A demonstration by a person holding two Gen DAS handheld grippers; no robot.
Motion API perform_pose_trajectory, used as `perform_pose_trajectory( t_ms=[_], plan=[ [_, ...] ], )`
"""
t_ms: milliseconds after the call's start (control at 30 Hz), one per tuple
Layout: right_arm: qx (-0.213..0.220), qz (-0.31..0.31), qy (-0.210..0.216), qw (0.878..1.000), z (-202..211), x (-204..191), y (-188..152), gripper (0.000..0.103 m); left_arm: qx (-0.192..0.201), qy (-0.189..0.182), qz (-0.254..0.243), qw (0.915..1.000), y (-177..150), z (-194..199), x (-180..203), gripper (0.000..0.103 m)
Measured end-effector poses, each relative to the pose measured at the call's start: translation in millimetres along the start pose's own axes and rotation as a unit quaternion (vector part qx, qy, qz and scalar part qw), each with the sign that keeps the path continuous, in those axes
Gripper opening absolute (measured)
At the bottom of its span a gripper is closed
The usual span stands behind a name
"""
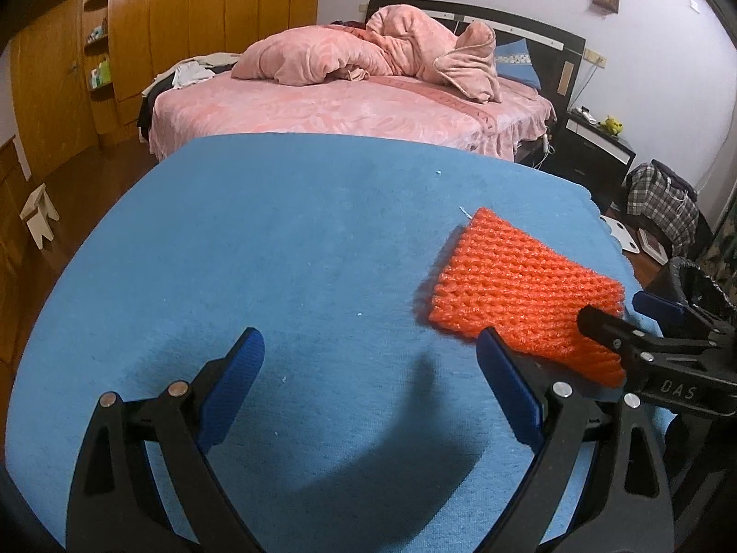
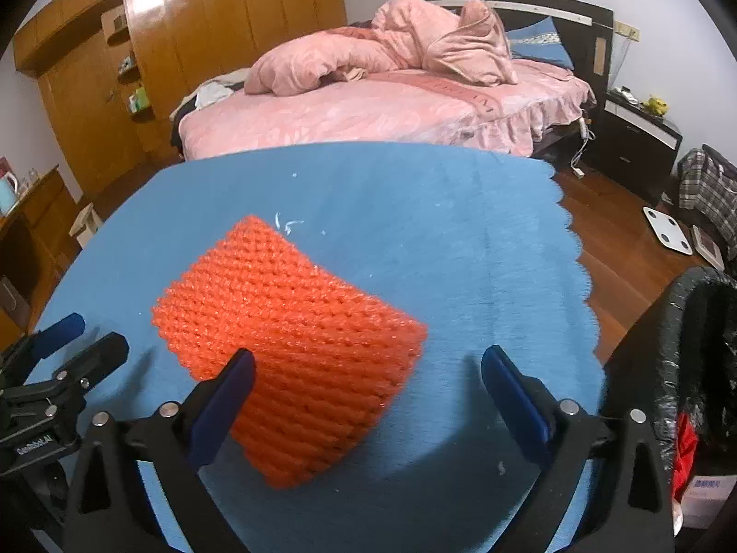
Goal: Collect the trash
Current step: 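Close the right tool on the orange mesh pad edge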
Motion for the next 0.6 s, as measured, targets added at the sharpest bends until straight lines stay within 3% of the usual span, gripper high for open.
perform_pose_trajectory(
  t_ms=[200,367,433,600],
  plan=[
    [-0.014,0.008,0.015,1.000,-5.1,-6.6,-2.5,0.084,-0.006,-0.001,0.001,1.0000,-1.0,-2.6,0.1,0.091],
    [-0.009,0.023,0.038,0.999,-2.7,-16.1,-3.8,0.061,-0.007,0.001,0.004,1.0000,-1.0,-2.6,0.3,0.091],
    [-0.009,0.024,0.052,0.998,-2.3,-19.6,-4.0,0.047,-0.007,0.001,0.003,1.0000,-0.9,-3.0,-0.1,0.091],
    [-0.009,0.025,0.072,0.997,-1.6,-27.9,-4.9,0.031,-0.009,0.005,-0.001,0.9999,-1.6,-4.3,0.2,0.091]
  ],
)
Point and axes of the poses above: each gripper's, at about its wrist camera, not at the fingertips, and z roughly against the way its jaws point, x to its right, y to its top, the point moved 9 cm from there along -z, roughly the way its jaws point, and after that the axes turned 5 degrees about y, right-handed, at the moved point
